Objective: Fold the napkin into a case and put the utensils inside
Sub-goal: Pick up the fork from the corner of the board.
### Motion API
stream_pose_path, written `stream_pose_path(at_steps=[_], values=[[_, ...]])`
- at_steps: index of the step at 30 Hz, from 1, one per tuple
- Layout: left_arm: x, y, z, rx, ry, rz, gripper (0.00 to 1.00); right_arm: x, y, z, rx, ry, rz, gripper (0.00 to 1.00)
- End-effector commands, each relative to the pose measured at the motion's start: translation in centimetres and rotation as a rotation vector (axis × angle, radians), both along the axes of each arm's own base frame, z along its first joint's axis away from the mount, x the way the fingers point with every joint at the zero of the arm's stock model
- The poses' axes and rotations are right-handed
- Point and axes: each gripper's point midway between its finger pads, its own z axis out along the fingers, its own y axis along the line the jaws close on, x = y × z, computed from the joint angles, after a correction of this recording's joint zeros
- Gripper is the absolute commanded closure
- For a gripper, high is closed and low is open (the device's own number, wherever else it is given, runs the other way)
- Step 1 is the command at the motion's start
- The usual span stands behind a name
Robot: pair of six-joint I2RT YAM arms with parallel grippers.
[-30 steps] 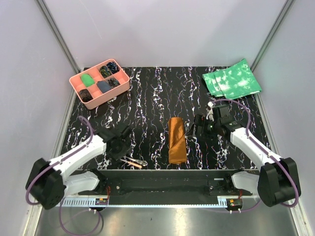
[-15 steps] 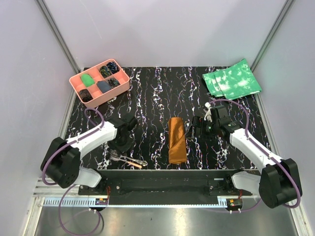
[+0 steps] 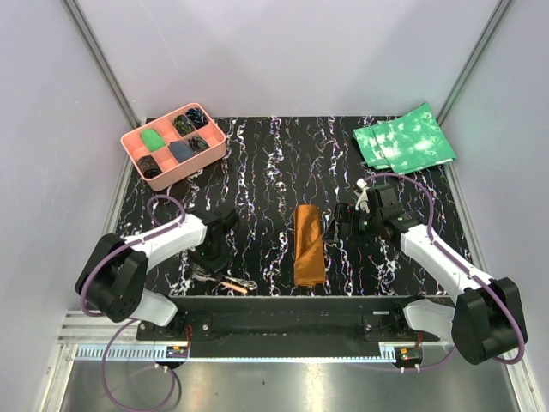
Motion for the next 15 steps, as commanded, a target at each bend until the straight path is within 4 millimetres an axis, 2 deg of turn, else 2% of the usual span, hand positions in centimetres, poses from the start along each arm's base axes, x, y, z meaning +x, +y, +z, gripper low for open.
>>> stream_pose_path(at_steps=[1, 6, 8, 10, 11, 13, 14, 15], values=[[-0.2, -0.3, -0.8, -0.018, 0.023, 0.043, 0.57, 0.2, 0.7, 1.3, 0.025, -0.055, 0.038, 0.02], [-0.3, -0.2, -1.8, -0.007, 0.033, 0.047, 0.59, 0.2, 0.8, 1.4, 0.028, -0.058, 0.044, 0.02], [0.0, -0.3, -2.2, -0.009, 0.026, 0.047, 0.71, 0.2, 0.8, 1.4, 0.025, -0.062, 0.042, 0.02], [0.3, -0.3, -2.7, -0.007, 0.025, 0.03, 0.78, 0.3, 0.8, 1.4, 0.024, -0.063, 0.041, 0.02], [0.8, -0.5, -3.0, -0.014, 0.019, 0.023, 0.86, 0.3, 0.8, 1.4, 0.023, -0.061, 0.042, 0.02], [1.9, -0.8, -2.9, -0.01, -0.006, -0.018, 0.93, 0.3, 0.8, 1.5, 0.024, -0.065, 0.043, 0.02], [2.8, -1.0, -2.6, -0.004, -0.023, -0.043, 1.0, 0.3, 0.9, 1.6, 0.027, -0.066, 0.049, 0.02], [3.5, -0.8, -2.5, 0.021, -0.042, -0.07, 1.0, 0.3, 0.9, 1.6, 0.027, -0.065, 0.054, 0.02]])
